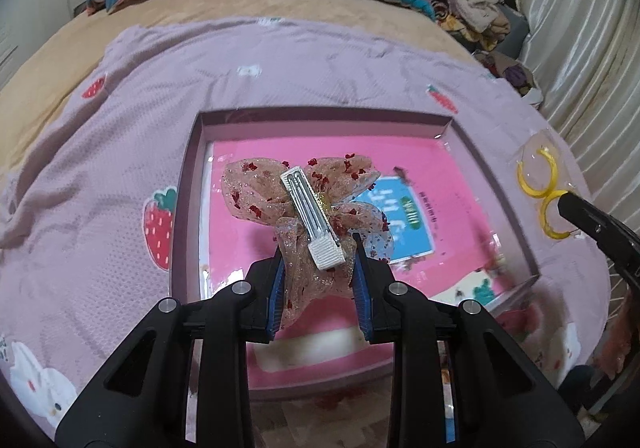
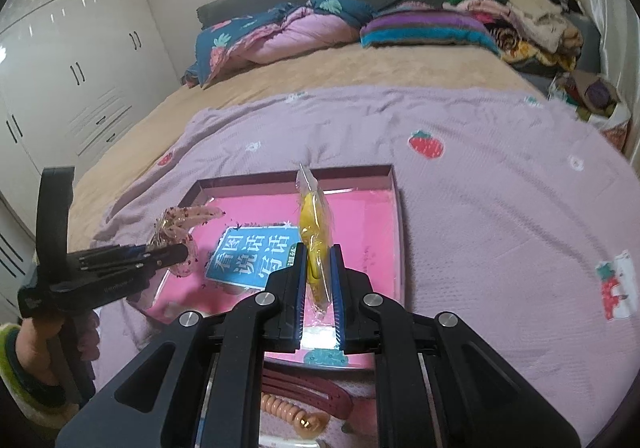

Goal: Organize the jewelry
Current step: 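Carry the bow clip and yellow tie into the box and open both tools, then withdraw both tools from the box and move toward the remaining accessories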

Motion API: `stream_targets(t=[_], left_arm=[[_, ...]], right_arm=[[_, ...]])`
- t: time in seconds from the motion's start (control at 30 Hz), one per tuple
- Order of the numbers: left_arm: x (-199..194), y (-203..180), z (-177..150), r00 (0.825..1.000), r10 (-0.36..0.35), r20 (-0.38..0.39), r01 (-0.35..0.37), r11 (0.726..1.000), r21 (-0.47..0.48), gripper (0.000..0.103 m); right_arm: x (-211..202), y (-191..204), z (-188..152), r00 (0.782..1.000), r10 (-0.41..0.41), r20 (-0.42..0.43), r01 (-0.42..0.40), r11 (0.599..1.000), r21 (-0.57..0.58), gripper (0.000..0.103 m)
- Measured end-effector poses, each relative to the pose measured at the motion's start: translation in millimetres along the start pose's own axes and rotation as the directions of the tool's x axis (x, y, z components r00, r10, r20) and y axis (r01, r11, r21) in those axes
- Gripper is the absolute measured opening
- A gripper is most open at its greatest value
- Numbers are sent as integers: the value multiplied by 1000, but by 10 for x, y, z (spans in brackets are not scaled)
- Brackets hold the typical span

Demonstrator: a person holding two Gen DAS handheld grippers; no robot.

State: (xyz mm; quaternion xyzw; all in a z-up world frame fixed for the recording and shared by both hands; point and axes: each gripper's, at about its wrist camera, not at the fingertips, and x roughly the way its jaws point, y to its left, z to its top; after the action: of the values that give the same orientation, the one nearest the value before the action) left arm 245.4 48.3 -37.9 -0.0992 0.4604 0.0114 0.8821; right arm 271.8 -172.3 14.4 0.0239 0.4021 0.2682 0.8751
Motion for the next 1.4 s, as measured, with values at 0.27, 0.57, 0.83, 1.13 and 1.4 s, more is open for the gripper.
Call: stream_targets(t=[0.27, 0.57, 0.83, 1.13, 1.4], left_arm=[[101, 126, -127, 999, 40, -25, -40, 999, -20, 37], [-55, 185, -222, 998, 65, 2, -65, 996, -59, 61], [-395, 189, -266, 995, 84, 53, -81, 994, -70, 80], [-717, 216, -305, 990, 95, 100, -86, 992, -87, 90], [-1043, 153, -353, 985, 82, 155, -70, 994, -83, 93]], right_arm=[[319, -133, -73, 996, 63, -56, -58, 995, 77, 11], [442, -325, -210, 995, 54, -87, -40, 988, 150, 12], [288, -435, -271, 998, -13, -67, 25, 984, 176, 14], [8, -413, -331, 998, -64, -21, 67, 983, 171, 30], [-545, -309, -340, 992, -95, 82, 81, 984, 160, 58]])
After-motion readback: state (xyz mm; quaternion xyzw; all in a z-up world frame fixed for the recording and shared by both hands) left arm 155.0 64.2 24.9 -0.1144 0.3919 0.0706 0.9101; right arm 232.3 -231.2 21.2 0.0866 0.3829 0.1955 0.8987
